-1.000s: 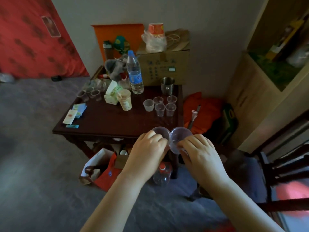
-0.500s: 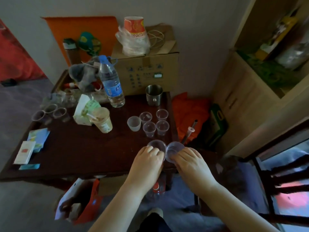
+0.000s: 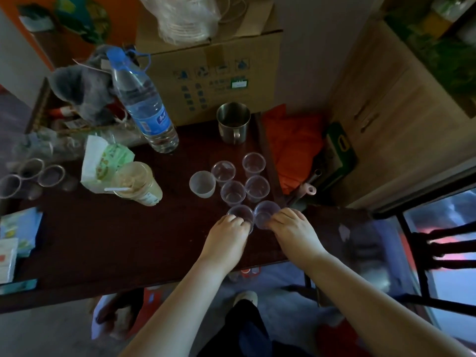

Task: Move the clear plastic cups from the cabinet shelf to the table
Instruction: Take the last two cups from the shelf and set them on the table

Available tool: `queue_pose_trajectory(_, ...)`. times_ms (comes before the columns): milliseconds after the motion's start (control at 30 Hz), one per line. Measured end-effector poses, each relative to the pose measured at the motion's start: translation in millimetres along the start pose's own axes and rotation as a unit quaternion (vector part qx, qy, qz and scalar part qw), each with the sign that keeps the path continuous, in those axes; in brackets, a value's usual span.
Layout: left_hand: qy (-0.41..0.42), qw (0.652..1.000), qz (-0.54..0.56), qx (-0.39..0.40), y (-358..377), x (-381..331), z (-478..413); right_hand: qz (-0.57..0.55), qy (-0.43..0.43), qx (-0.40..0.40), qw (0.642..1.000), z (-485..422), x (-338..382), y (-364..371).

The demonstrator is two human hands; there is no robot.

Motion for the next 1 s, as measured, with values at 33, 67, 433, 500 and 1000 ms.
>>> queue_pose_trajectory(33,-0.003,1.000,0.004,0.003,4.4,3.1,-1.6,-0.003,0.005,0.003,1.000,-2.1,-2.6,4.7)
queue_pose_trajectory(67,-0.006,1.000,0.007,0.006,8.4,5.7,-3.1,-0.008,0.011,0.004,1.000,-3.5,-4.7,9.1)
queue_pose_trajectory(433,0.003,1.000,0.002,0.026,36.4,10.6,-14.7,-0.009,0.057,0.009,0.998,-9.5,-28.5,38.0)
queue_pose_trajectory(500,0.000,1.000,-0.002,0.029,39.5,11.6,-14.5,0.003,0.065,0.012,0.998,-10.1,-31.5,38.9)
queue_pose_trajectory(1000,0.006,1.000,-0.002,-0.020,43.9,9.6,-4.2,0.010,0.048,0.024,0.999,-12.6,-25.0,45.4)
Point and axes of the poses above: each hand's wrist, its own z-axis away from the middle knuckle, its own y-axis out of the palm, x = y × z, the point moved 10 cm from there along -z, towards the middle knuckle, and after that the axes turned 9 degrees about -z, right-handed, at the moved point
